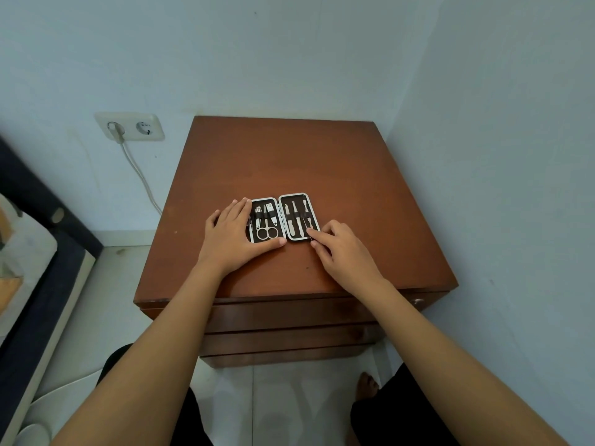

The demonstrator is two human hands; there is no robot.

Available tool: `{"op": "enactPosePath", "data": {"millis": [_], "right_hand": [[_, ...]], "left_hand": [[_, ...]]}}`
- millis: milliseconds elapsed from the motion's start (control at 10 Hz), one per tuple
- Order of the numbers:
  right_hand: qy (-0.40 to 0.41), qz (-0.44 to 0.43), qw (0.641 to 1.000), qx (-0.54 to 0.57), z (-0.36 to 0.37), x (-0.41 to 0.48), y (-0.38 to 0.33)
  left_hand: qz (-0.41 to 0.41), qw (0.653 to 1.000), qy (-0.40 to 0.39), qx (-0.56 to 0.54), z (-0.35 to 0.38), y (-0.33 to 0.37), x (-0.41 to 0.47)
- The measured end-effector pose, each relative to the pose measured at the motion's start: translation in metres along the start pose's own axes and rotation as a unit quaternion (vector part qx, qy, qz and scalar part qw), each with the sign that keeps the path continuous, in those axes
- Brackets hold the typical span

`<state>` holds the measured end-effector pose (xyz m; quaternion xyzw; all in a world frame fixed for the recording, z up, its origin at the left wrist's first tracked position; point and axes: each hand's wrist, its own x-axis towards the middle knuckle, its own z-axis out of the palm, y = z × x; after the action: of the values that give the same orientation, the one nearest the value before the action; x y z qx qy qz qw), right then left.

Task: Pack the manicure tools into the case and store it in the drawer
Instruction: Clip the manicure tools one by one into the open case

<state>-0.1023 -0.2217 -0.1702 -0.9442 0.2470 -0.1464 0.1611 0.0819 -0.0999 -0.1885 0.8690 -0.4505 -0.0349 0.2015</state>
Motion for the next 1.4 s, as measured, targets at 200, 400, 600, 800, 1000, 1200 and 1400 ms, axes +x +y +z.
{"op": "enactPosePath", "data": {"millis": [200, 400, 600, 800, 1000, 1200, 1400], "right_hand": [[0.022, 0.005, 1.0, -0.018, -0.001, 0.002, -0.002], [0.025, 0.018, 0.998, -0.059, -0.003, 0.007, -0.006], [-0.003, 0.003, 0.99, -0.138, -0.007, 0.01, -0.006], [-0.025, 0.016, 0.989, -0.146, 0.0, 0.012, -0.006], [-0.001, 0.058, 0.998, 0.003, -0.002, 0.005, -0.001], [-0.022, 0.19, 0.981, 0.033, -0.001, 0.011, 0.001], [-0.073, 0.228, 0.971, -0.004, 0.001, 0.022, 0.004]], "left_hand": [[0.003, 1.0, 0.003, 0.001, -0.001, 0.002, 0.0], [0.007, 1.0, 0.003, 0.0, 0.0, 0.005, 0.002], [0.009, 1.0, 0.006, 0.003, -0.001, 0.007, 0.004], [0.003, 1.0, 0.005, 0.006, 0.001, 0.002, 0.002], [0.0, 1.0, -0.003, -0.007, 0.003, 0.004, -0.004], [-0.001, 0.999, -0.028, -0.023, 0.014, 0.007, -0.015], [0.006, 0.997, -0.05, -0.054, 0.02, 0.01, -0.026]]}}
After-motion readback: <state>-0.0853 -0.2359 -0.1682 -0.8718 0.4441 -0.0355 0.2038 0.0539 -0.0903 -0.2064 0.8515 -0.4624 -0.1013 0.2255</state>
